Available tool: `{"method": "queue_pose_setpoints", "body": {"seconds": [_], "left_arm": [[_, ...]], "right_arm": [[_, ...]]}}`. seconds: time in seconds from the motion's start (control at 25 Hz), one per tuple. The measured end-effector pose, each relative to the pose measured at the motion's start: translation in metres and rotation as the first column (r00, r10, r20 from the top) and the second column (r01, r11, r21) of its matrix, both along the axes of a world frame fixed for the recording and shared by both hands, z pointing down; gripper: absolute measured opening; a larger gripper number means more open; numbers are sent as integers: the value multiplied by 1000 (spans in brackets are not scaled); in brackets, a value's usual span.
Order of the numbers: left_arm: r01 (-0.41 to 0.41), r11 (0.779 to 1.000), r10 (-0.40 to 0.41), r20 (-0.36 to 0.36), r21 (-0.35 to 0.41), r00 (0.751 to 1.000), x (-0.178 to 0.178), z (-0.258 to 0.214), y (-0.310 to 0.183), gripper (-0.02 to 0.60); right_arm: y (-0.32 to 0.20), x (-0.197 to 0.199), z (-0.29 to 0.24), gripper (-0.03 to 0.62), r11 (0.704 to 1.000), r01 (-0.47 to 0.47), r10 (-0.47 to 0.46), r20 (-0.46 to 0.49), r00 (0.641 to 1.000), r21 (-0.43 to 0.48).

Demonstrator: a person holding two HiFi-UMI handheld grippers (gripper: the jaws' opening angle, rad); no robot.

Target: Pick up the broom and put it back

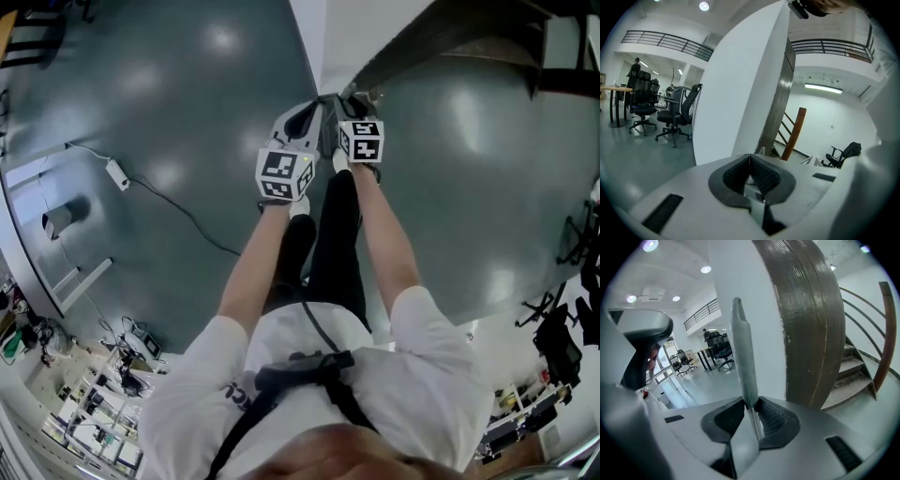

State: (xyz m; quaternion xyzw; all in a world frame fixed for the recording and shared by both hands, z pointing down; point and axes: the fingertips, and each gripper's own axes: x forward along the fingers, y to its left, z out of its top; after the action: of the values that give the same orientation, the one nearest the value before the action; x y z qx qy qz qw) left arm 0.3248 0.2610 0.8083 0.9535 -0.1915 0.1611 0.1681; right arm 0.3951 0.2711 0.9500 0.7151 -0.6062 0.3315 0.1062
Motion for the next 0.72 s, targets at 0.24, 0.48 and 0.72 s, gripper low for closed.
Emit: {"method": "queue_pose_setpoints", "body": {"seconds": [0.24, 0.48, 0.72], "left_arm": [[16, 1000, -16, -28, 0, 999, -38, -42, 7, 12], [57, 994, -53, -50, 89, 997, -75, -118, 7, 11], [97, 981, -78, -119, 167, 990, -110, -214, 11, 11]], "right_arm": [[19, -45, -59, 103, 998, 65, -64, -66, 996, 15], [33, -73, -167, 103, 990, 41, -25, -113, 993, 137], [50, -109, -310, 101, 941, 52, 8, -176, 984, 333]]}}
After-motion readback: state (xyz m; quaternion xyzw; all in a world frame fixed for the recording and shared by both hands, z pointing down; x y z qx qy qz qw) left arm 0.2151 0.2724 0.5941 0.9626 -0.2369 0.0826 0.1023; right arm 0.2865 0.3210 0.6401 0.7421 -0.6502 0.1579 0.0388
